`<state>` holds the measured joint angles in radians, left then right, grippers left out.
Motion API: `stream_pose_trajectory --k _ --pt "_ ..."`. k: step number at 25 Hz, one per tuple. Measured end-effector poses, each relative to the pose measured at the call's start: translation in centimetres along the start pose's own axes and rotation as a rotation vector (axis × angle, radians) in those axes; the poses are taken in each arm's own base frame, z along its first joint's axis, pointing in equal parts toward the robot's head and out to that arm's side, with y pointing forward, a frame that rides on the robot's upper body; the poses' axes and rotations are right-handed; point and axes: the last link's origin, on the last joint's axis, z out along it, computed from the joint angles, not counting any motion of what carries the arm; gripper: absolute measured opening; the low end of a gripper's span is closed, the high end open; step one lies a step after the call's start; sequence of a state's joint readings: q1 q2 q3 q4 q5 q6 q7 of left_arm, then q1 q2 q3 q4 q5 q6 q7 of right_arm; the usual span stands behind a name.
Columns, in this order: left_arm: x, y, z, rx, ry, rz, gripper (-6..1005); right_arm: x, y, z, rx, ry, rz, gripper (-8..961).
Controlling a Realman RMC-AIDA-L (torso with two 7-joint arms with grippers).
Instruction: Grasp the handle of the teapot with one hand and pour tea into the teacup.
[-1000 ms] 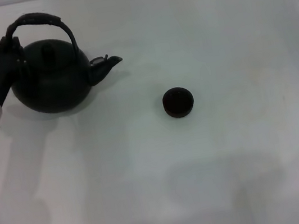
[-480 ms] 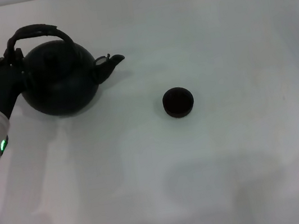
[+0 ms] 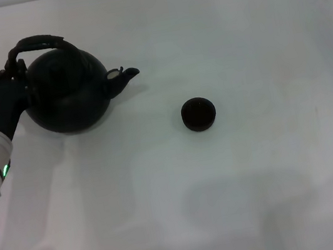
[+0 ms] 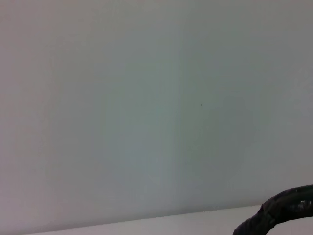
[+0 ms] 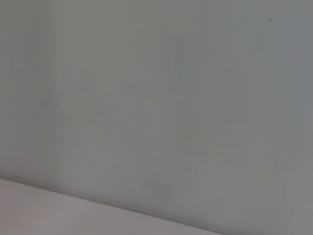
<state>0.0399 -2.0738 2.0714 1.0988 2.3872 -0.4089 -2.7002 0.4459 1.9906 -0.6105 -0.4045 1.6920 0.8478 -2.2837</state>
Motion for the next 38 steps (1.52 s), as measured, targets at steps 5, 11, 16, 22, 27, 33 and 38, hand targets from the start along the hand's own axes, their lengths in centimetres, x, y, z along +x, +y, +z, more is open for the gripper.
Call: stream_pose_trajectory --k 5,11,16,22,27,33,38 --pt "-0.1 0.0 -0.1 0.0 -0.001 0.004 102 0.0 0.0 0.0 0.001 -0.001 -0.001 860" --pt "-0.2 0.0 -0.1 0.0 -0.002 -0.011 102 -0.2 -0.2 0.0 0.002 -0.005 -0.007 860" --pt "-0.6 -0.2 -0.2 0.006 -0.015 -0.034 110 -0.2 -0.3 -0.1 0.004 -0.005 -0.008 860" --pt "-0.9 -0.6 -0.8 0.032 -0.008 -0.051 246 -0.2 -0.4 -0.1 0.01 -0.001 -0.01 860" --pt "-1.0 -0.7 -1.1 0.041 0.0 -0.041 354 -0.2 -0.4 0.0 0.008 0.0 -0.011 860" --pt "-1.2 -0.5 -1.6 0.031 0.005 -0.006 475 -0.2 -0.3 0.0 0.006 0.001 -0.014 860" --pt "-1.0 0.4 -3.2 0.016 0.117 0.091 627 -0.1 -0.4 0.0 0.01 0.002 -0.009 860"
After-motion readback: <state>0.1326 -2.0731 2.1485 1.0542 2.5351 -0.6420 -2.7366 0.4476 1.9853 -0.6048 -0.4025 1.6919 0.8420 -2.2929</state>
